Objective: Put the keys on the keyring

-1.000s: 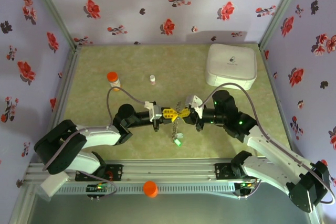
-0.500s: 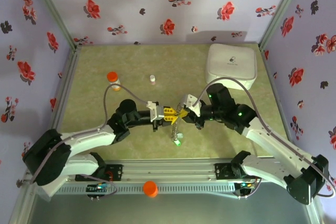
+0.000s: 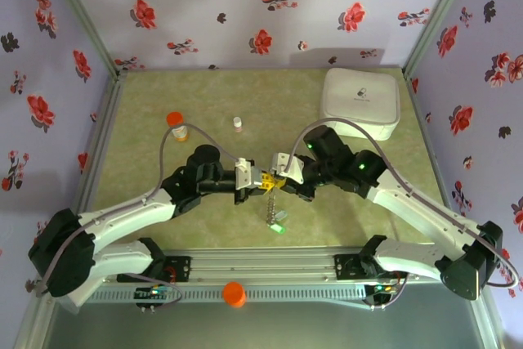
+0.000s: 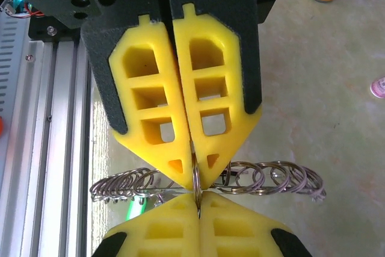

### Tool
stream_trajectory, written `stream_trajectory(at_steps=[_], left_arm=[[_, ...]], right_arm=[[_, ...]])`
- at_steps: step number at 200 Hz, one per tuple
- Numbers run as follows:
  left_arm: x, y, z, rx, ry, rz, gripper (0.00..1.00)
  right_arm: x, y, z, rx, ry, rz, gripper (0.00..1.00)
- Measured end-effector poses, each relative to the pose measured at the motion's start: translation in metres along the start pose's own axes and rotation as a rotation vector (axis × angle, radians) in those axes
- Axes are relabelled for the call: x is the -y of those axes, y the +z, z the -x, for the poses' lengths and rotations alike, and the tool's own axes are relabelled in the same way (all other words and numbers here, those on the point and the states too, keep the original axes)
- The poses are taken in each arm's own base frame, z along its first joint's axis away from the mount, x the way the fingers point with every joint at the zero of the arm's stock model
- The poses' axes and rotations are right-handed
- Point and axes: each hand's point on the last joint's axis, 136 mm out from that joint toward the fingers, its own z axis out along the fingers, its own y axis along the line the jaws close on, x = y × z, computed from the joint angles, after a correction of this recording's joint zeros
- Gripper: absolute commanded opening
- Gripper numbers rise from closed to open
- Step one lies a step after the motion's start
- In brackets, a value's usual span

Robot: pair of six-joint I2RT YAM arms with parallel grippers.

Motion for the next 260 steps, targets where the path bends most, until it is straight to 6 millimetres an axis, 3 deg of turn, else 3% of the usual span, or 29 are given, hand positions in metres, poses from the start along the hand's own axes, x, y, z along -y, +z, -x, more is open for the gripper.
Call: stream_trajectory(at_steps=[13,31,58,86,133,192,260], left_arm=[[0.0,0.0,-0.001,-0.006,0.003,-0.002,0.0],[0.001,0.0,-0.001,-0.007,0.003,-0.003,0.0],[0.001,-0.002,0.002,0.017,0.018,0.008,0.0],[0.004,-0.005,-0.002,0.054,0.009,0.021,0.0],[0.004,-0.008,0.003,0.129,-0.01,0.051,0.0],[0.001,-0.01,0.013,0.183,-0.016,0.066,0.0],[-0.001,-0.01,0.015,0.211,-0.028,0.078,0.0]], right_arm=[[0.0,0.0,0.0,-0.004,-0.002,-0.001,0.0],[0.001,0.0,0.0,-0.003,0.004,-0.002,0.16],[0.008,-0.014,0.007,0.124,0.06,-0.049,0.32],[0.007,-0.03,0.003,0.23,0.124,-0.085,0.39],[-0.002,-0.011,-0.008,0.26,0.23,-0.016,0.45],[0.001,0.002,-0.012,0.251,0.248,-0.002,0.43],[0.0,0.005,-0.007,0.267,0.231,0.013,0.09]])
